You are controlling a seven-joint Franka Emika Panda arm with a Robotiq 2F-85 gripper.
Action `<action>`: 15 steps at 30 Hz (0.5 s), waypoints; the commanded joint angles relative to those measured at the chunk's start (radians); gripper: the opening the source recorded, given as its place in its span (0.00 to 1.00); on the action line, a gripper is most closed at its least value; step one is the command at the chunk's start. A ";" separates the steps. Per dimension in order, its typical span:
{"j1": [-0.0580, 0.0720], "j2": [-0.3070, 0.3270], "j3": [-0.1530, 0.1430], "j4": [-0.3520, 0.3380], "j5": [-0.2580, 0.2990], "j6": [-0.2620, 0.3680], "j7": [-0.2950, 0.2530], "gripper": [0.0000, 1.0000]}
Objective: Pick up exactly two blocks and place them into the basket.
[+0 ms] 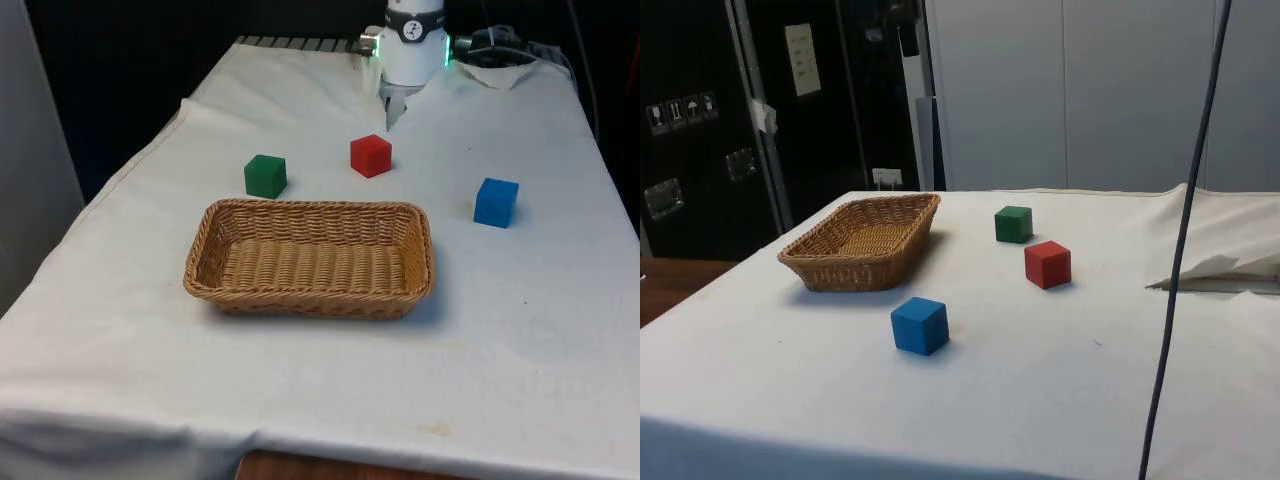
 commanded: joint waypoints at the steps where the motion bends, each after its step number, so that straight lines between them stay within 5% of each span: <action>1: 0.001 -0.021 0.000 -0.024 -0.008 0.015 0.005 1.00; 7: -0.001 -0.034 0.000 -0.047 -0.002 0.012 0.001 1.00; 15: -0.012 -0.073 -0.010 -0.139 -0.031 0.092 0.006 1.00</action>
